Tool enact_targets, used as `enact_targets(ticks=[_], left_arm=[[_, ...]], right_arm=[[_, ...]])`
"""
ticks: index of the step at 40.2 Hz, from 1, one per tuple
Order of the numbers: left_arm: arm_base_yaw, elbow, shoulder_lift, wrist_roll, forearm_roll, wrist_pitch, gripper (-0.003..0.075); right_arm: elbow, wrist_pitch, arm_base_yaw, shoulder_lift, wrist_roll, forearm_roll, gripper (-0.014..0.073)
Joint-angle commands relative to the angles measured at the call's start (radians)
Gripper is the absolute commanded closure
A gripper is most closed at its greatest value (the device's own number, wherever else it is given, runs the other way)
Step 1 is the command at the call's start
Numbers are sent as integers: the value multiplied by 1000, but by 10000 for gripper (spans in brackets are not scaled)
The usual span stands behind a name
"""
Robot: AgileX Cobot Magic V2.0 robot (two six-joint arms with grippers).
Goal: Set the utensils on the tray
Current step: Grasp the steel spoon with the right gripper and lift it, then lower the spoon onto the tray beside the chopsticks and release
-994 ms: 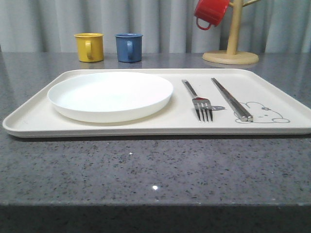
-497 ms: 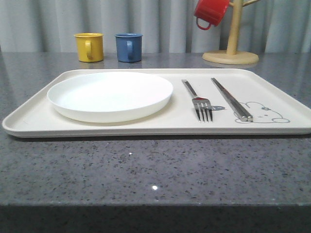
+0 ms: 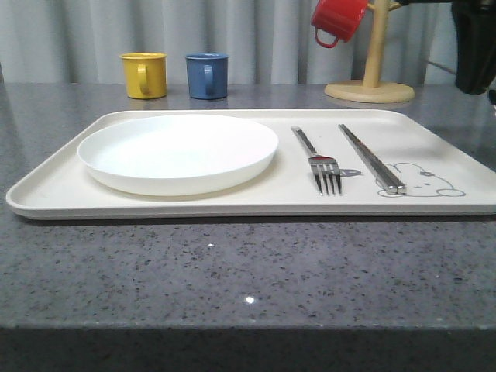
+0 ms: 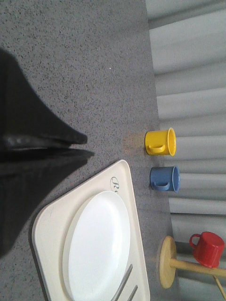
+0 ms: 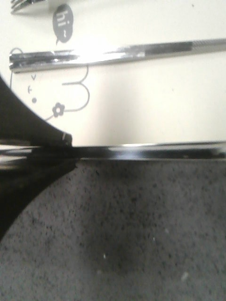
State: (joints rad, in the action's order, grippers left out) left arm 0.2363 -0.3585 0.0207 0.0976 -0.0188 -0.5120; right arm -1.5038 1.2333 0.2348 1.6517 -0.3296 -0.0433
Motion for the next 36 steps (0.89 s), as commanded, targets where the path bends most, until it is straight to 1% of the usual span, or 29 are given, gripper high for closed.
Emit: enact_targets(ticks=[1, 8, 25, 27, 33, 36], left_arm=[[-1, -24, 13, -9, -9, 85, 738], [-1, -24, 13, -9, -9, 85, 738], [-1, -24, 13, -9, -9, 85, 738], [-1, -24, 13, -9, -9, 85, 738], [-1, -24, 13, -9, -9, 85, 738], [-1, -24, 13, -9, -9, 85, 738]], right_arm=[[-23, 40, 3, -12, -18, 8, 660], [-23, 16, 3, 40, -18, 55, 660], [-23, -24, 3, 104, -19, 70, 654], [-23, -36, 3, 104, -19, 72, 629], [-23, -46, 3, 104, -19, 72, 509], [-23, -46, 3, 104, -19, 72, 471]])
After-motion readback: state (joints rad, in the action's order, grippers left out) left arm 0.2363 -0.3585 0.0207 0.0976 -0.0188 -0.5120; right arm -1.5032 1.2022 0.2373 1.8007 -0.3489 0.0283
